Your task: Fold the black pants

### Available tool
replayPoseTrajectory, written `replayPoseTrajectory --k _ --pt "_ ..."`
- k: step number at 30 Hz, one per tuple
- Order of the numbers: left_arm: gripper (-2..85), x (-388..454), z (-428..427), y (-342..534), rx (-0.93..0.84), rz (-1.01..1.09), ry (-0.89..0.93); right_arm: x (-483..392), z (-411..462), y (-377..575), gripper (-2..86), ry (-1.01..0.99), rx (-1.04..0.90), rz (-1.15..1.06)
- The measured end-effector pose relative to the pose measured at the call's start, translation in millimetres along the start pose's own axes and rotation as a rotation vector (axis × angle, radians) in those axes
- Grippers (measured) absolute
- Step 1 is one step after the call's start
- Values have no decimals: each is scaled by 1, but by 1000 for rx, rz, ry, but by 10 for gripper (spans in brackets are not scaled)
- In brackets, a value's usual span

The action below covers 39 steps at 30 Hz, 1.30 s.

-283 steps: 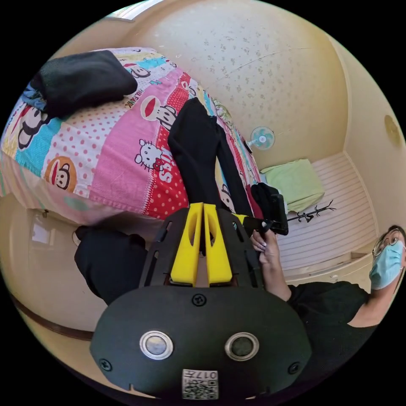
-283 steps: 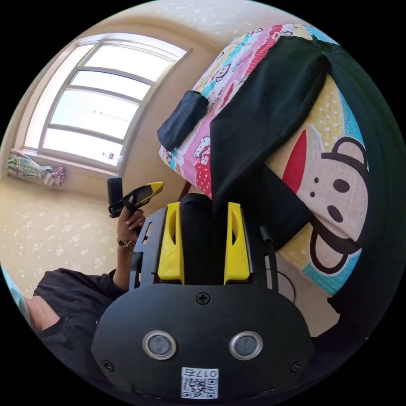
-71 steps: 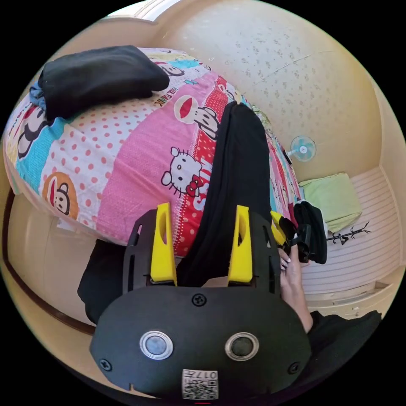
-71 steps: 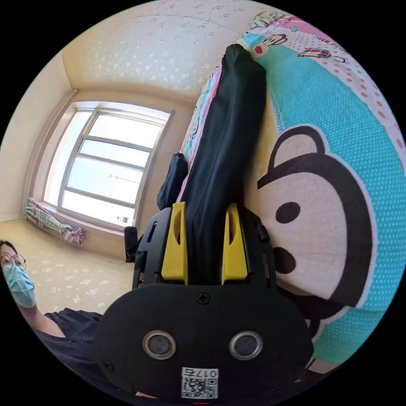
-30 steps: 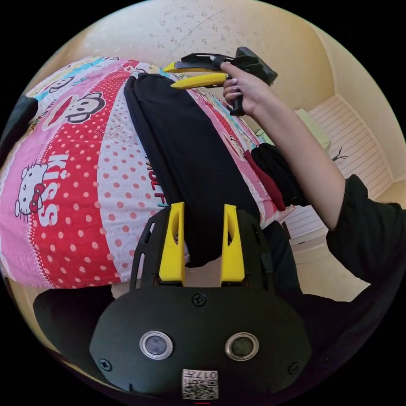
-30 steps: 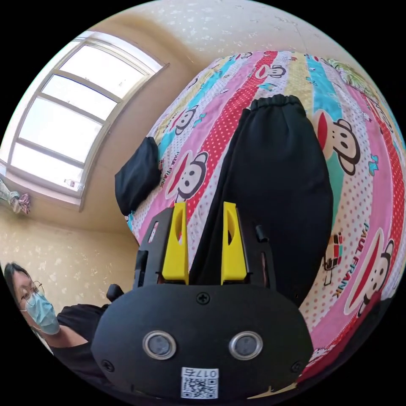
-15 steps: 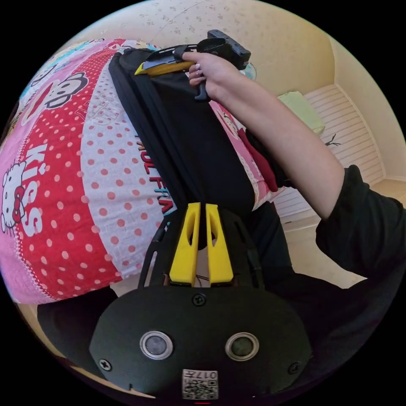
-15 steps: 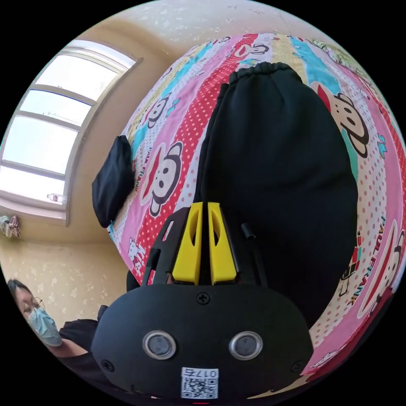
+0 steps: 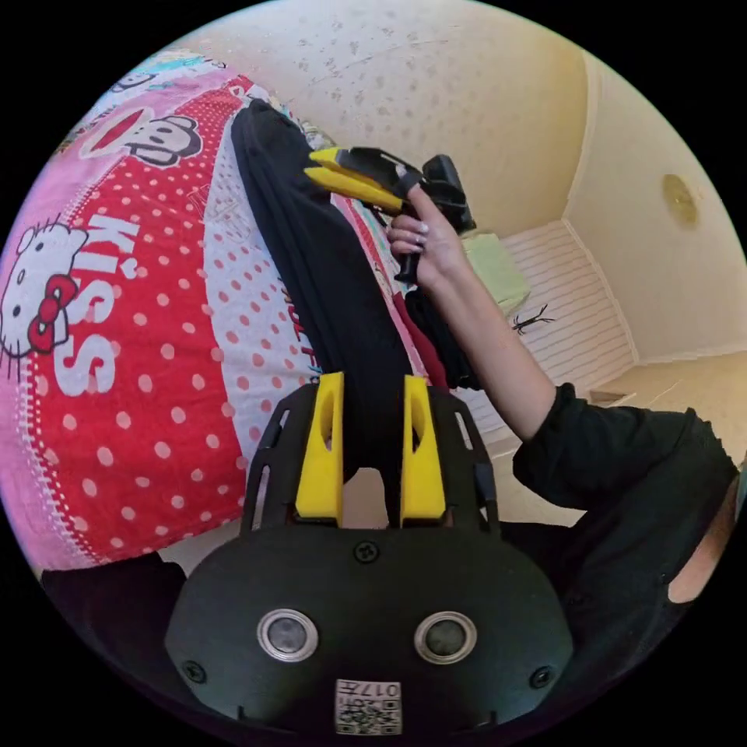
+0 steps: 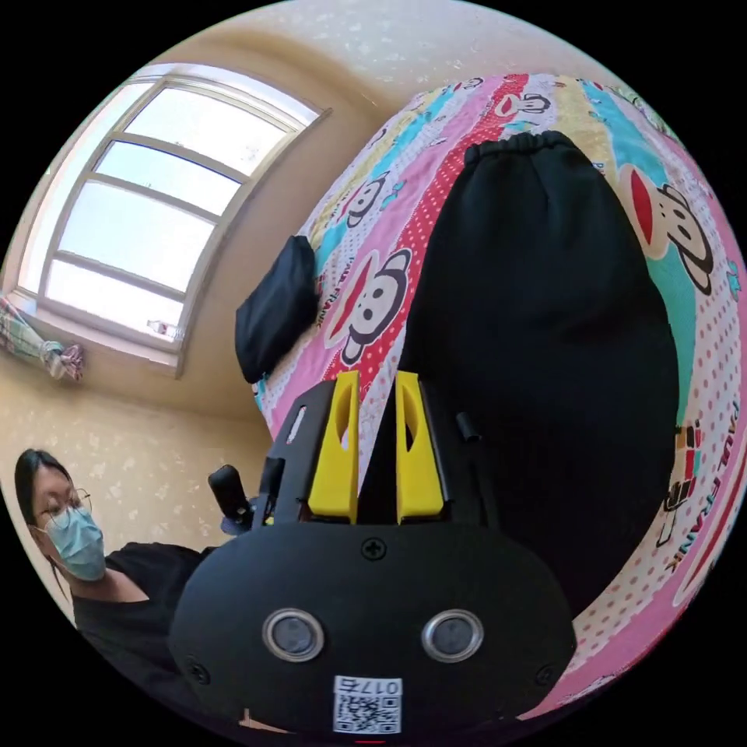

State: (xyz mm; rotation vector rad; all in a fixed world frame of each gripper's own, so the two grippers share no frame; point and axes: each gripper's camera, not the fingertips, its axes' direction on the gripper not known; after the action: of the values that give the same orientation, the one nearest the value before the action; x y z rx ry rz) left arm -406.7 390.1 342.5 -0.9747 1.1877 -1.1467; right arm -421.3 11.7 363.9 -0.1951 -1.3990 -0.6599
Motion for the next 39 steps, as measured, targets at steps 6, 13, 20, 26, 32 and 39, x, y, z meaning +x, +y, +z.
replayPoseTrajectory --k 6,13,20,26,32,39 --pt "140 -9 18 -2 37 -54 -124 68 -107 129 133 108 194 129" --pt "149 -1 55 23 -35 -34 -81 127 -108 257 134 -222 230 132" --pt "127 1 74 58 24 -51 -119 91 -102 303 137 -310 286 19" --pt "68 -12 88 89 33 -126 -117 66 -111 297 130 -216 220 -4" --pt "72 -1 106 114 -5 -97 -166 63 -113 315 75 -309 181 57" --pt "49 7 107 152 -168 -44 27 11 -128 353 21 -415 134 50"
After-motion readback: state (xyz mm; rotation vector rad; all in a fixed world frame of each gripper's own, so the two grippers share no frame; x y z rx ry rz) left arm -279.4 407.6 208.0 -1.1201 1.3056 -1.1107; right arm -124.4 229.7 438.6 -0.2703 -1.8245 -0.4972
